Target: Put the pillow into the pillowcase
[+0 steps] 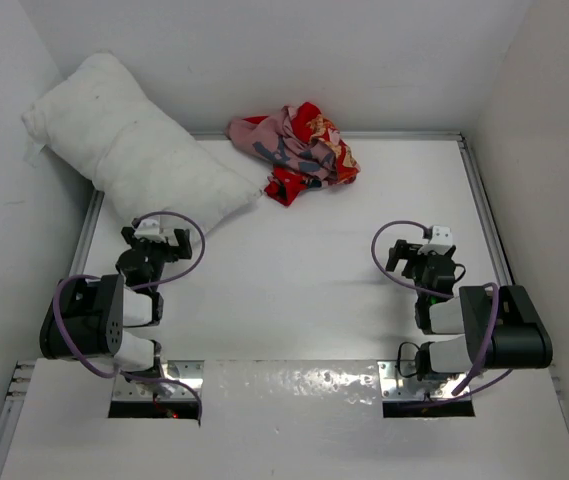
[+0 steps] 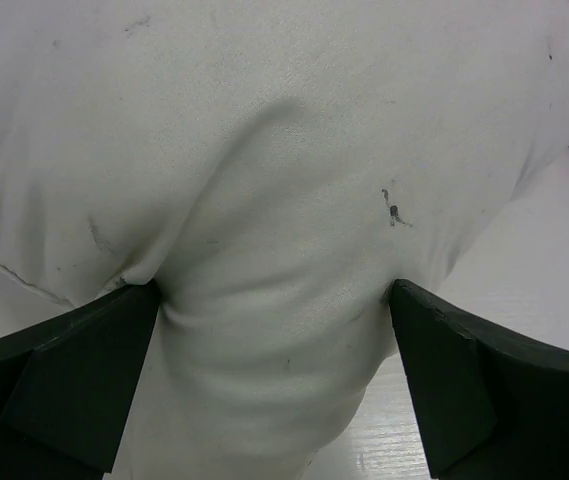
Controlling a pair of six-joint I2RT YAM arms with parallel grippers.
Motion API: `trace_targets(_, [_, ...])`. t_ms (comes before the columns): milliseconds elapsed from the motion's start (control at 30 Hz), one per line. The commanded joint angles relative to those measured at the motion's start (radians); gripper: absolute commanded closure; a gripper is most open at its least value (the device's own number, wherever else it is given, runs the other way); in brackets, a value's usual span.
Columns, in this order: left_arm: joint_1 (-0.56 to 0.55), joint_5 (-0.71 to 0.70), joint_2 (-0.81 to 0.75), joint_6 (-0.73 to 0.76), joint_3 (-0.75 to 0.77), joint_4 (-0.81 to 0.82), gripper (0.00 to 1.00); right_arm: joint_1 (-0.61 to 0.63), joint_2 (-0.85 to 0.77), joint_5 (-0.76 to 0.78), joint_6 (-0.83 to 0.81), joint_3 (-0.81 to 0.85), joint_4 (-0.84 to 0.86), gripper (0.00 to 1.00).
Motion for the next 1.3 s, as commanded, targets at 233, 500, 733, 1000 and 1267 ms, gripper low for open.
trace_targets(233, [0.064, 0.419, -0.049, 0.078, 0.115, 0.013, 0.0, 0.002, -0.38, -0.274, -0.133, 0.409, -0.718, 0.01])
trace_targets(500, [-0.024, 0.298, 0.191, 0.663, 1.405, -1.679, 0.0, 0.21, 0.16, 0.035, -0.454, 1.391, -1.443, 0.35])
trace_targets(733, [-0.077, 0.205, 0.48, 0.795, 1.627, -2.093, 0.0, 0.273, 0.589, -0.182, -0.188, 1.739, -1.355, 0.01])
trace_targets(1000, [-0.078, 0.189, 0.415, 0.691, 1.384, -1.85, 0.0, 0.306, 0.952, -0.032, -0.032, 1.948, -1.269, 0.07])
trace_targets(1267, [-0.078, 0.354, 0.303, 0.645, 1.463, -1.844, 0.16, 0.318, 0.491, -0.059, -0.14, 1.665, -1.304, 1.0])
